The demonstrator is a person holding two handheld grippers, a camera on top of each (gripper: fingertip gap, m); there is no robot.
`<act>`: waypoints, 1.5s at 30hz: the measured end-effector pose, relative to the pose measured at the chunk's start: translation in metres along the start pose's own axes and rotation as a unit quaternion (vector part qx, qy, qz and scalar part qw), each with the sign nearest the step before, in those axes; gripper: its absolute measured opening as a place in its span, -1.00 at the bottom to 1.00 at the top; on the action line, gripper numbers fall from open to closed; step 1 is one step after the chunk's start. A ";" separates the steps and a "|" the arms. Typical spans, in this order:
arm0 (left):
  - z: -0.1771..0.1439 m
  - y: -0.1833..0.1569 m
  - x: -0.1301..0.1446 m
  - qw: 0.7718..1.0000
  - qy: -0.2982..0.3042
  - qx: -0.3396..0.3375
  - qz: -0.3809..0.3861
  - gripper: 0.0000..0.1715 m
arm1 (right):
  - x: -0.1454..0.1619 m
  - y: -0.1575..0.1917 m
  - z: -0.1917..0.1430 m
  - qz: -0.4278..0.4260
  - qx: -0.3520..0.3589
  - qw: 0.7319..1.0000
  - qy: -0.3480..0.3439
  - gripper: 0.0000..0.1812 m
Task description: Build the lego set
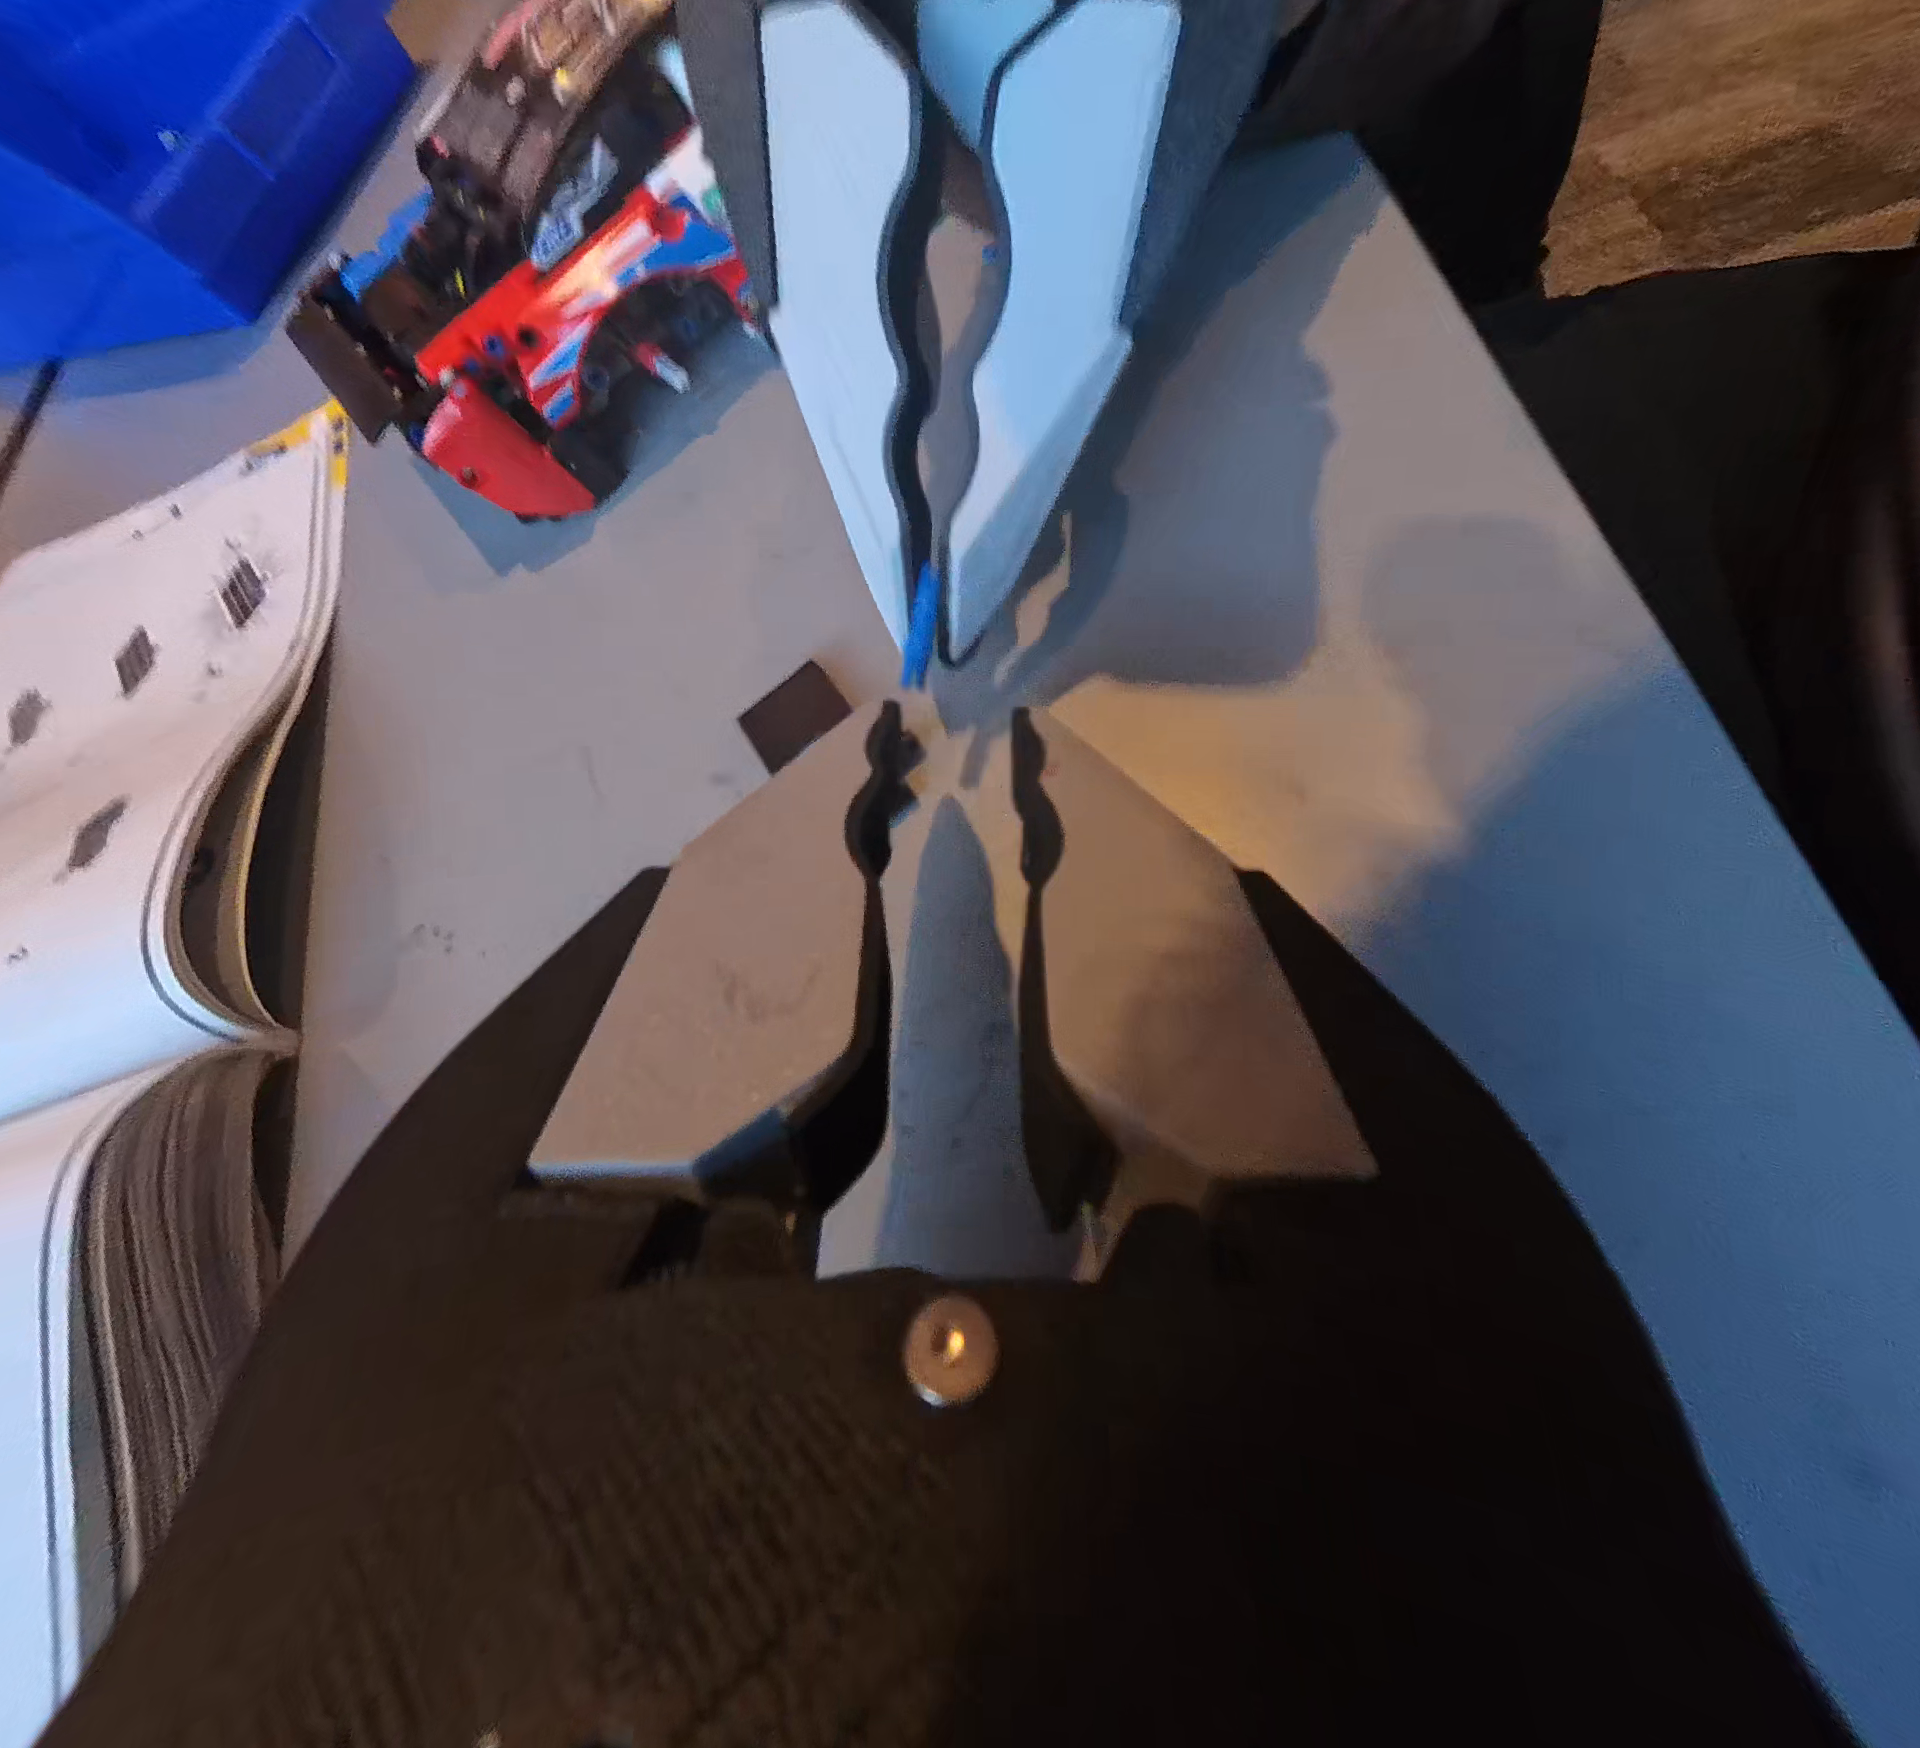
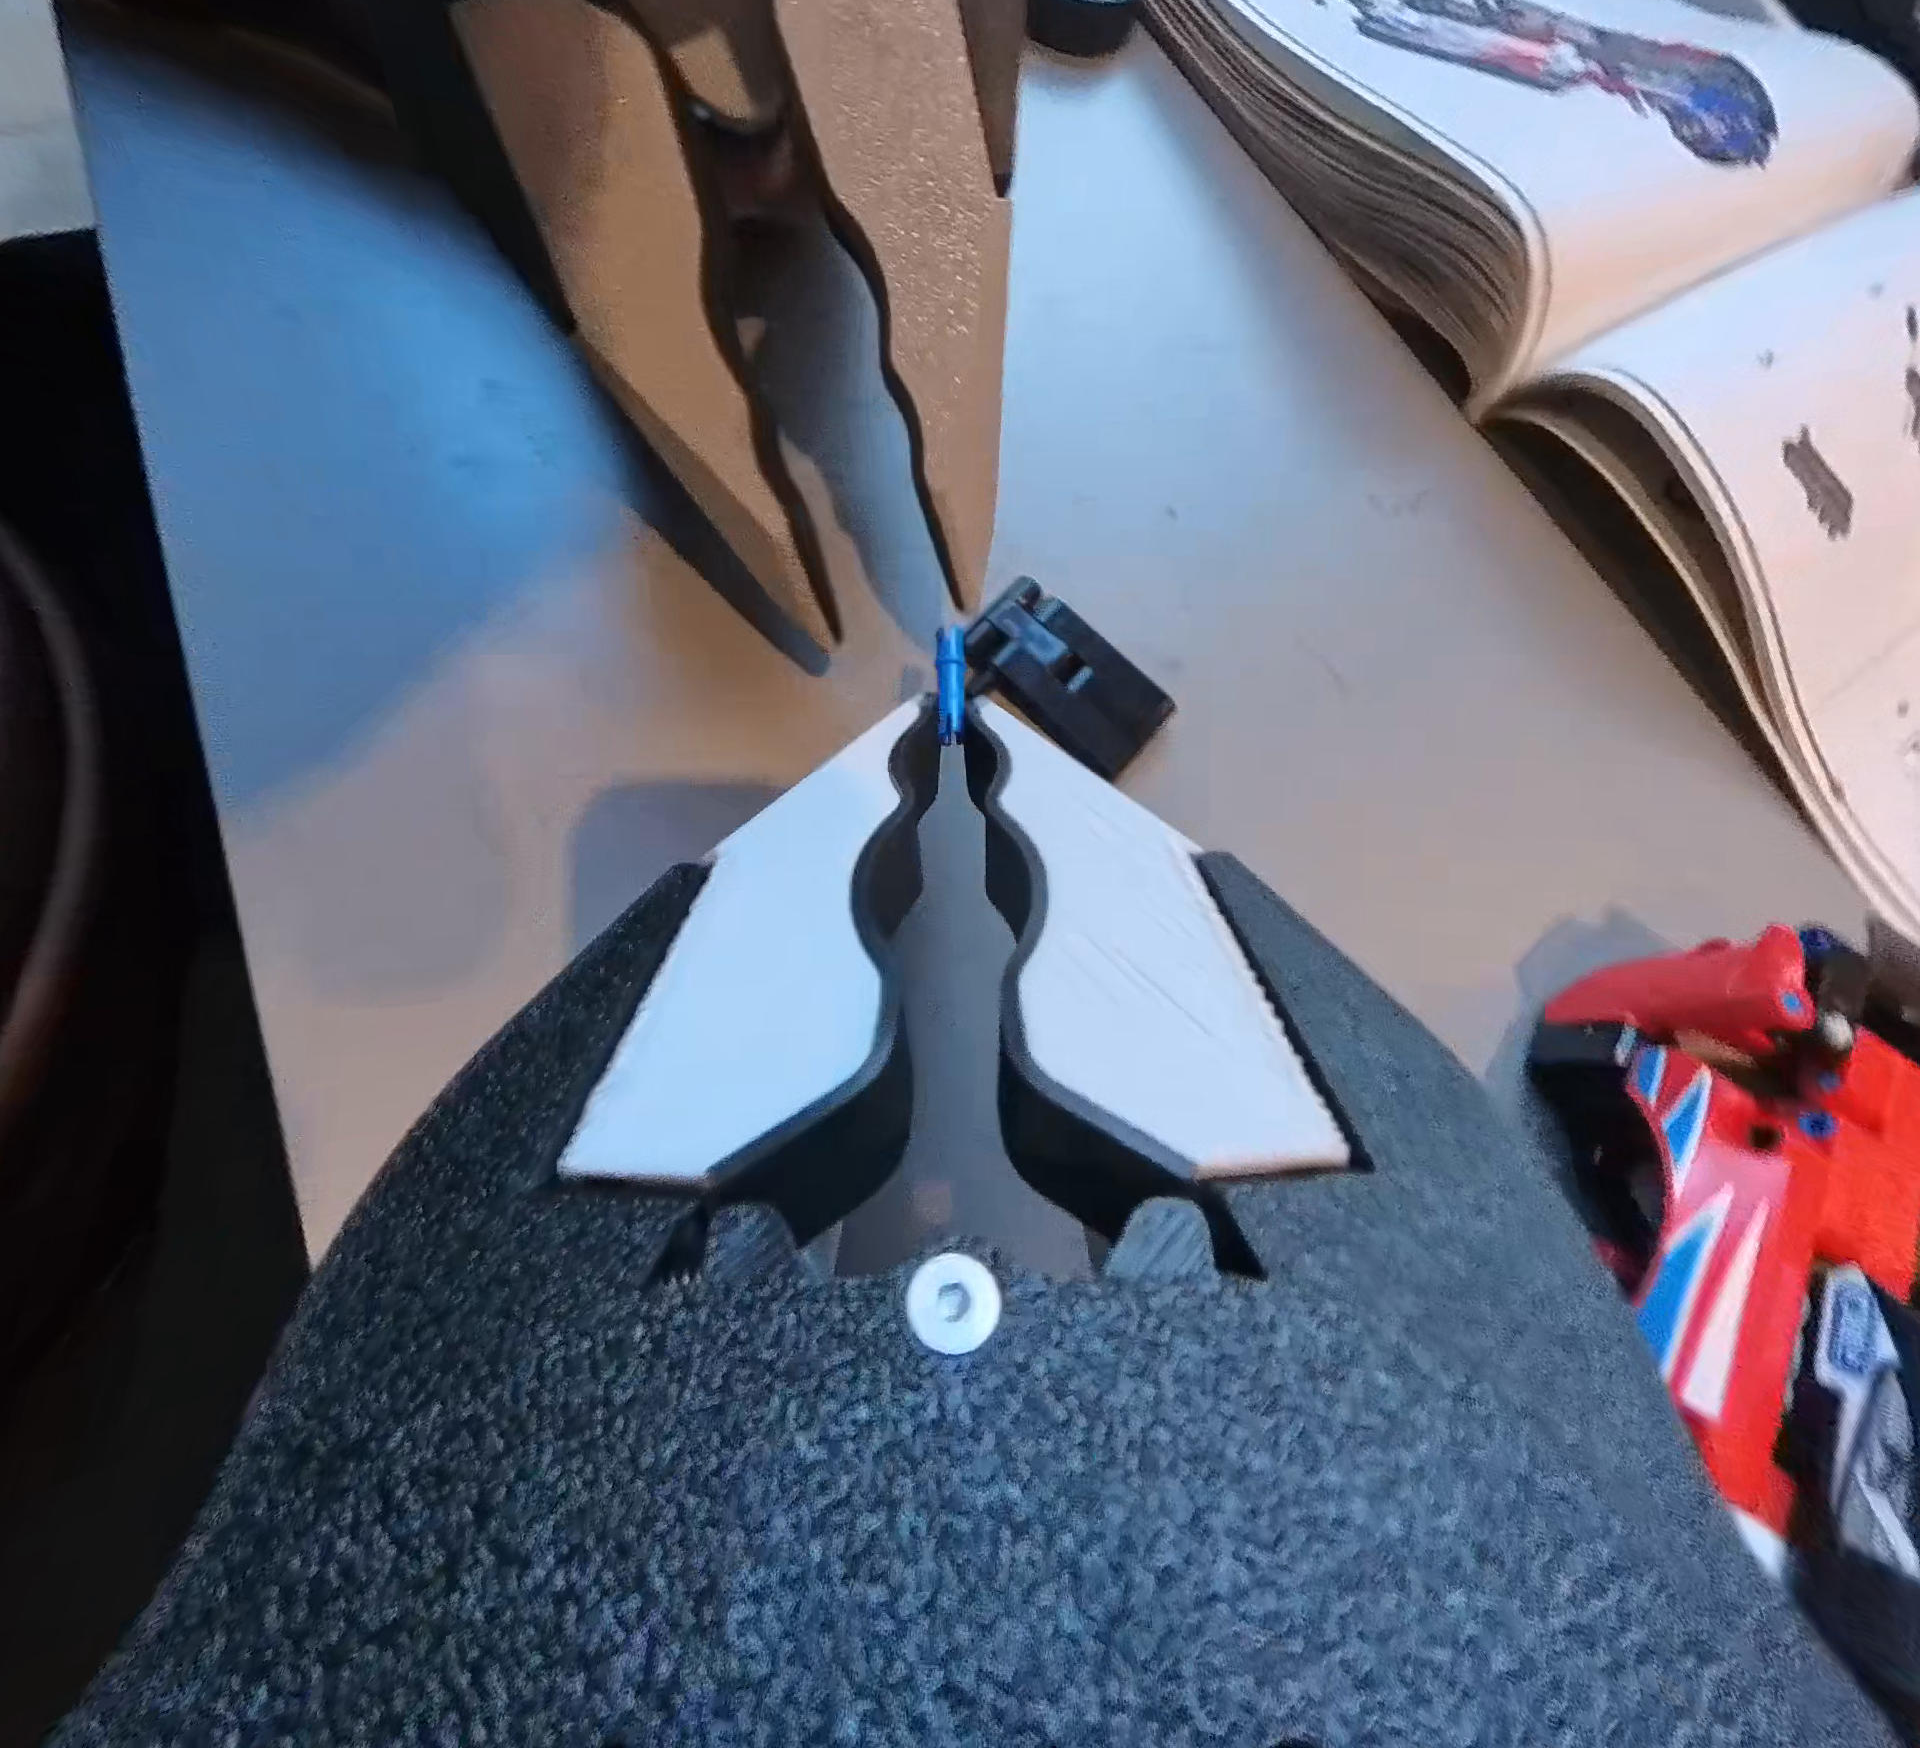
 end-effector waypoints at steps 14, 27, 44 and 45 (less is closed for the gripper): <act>0.009 0.026 0.024 0.982 0.089 0.002 -0.168 -0.55 | 0.037 -0.012 -0.020 0.147 0.033 0.987 0.058 -0.96; 0.012 0.018 0.011 0.989 0.078 0.009 -0.122 -0.51 | 0.044 -0.018 -0.020 0.144 0.025 0.988 0.057 -0.96; 0.026 0.041 0.010 0.988 0.061 0.049 -0.133 -0.02 | 0.044 -0.024 -0.015 0.161 -0.010 0.986 0.048 -0.96; 0.027 0.040 0.014 0.988 0.075 0.049 -0.129 -0.01 | 0.044 -0.024 -0.015 0.160 -0.010 0.986 0.047 -0.96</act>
Point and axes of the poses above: each gripper's, where its closed fingertips meet, z out along the fingers, x out of its underside, y = z × x across the jaws, the point moved 4 cm from there along -z, back along the fingers, and after that the axes turned 4 degrees about -z, right-handed, at the moved point
